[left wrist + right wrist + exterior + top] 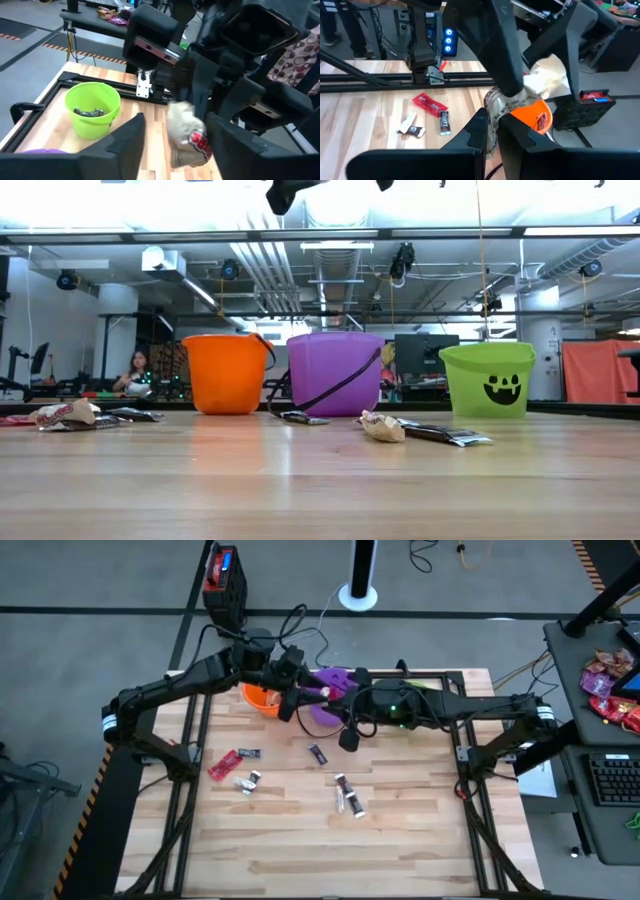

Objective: Sort candy by brand, put in halloween buckets
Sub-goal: Put the white chocolate bar into the orange bucket, then put the red candy pack into the purple bucket

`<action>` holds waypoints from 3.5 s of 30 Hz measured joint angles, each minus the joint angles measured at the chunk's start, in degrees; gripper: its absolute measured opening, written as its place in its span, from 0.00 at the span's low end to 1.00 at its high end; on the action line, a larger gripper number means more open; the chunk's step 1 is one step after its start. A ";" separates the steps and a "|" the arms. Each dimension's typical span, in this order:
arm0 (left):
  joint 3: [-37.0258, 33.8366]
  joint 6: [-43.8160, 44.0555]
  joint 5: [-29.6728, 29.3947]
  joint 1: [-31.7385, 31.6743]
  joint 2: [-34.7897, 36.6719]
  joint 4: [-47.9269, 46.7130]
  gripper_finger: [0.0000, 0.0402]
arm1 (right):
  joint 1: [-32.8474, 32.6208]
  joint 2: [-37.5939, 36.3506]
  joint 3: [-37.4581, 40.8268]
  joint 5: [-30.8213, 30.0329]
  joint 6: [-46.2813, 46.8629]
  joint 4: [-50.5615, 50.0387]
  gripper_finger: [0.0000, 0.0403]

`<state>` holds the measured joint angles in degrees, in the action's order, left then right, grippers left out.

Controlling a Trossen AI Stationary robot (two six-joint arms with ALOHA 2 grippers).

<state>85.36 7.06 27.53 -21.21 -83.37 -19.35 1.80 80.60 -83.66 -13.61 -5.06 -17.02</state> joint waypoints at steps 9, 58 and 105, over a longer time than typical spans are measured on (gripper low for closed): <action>-0.02 -2.58 0.03 0.03 0.00 0.02 0.10 | 0.39 0.52 0.00 -0.13 0.07 -0.21 0.07; -2.89 -12.68 -21.00 -20.30 -3.25 -41.20 0.28 | 4.50 0.44 -0.09 0.07 21.53 -15.01 0.49; -53.35 22.73 -31.00 8.00 4.61 -32.95 0.28 | 4.50 0.48 0.17 0.28 20.11 -17.86 0.49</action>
<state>32.01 29.79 -3.47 -13.21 -78.76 -52.31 6.30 81.08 -83.48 -13.32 15.05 -34.88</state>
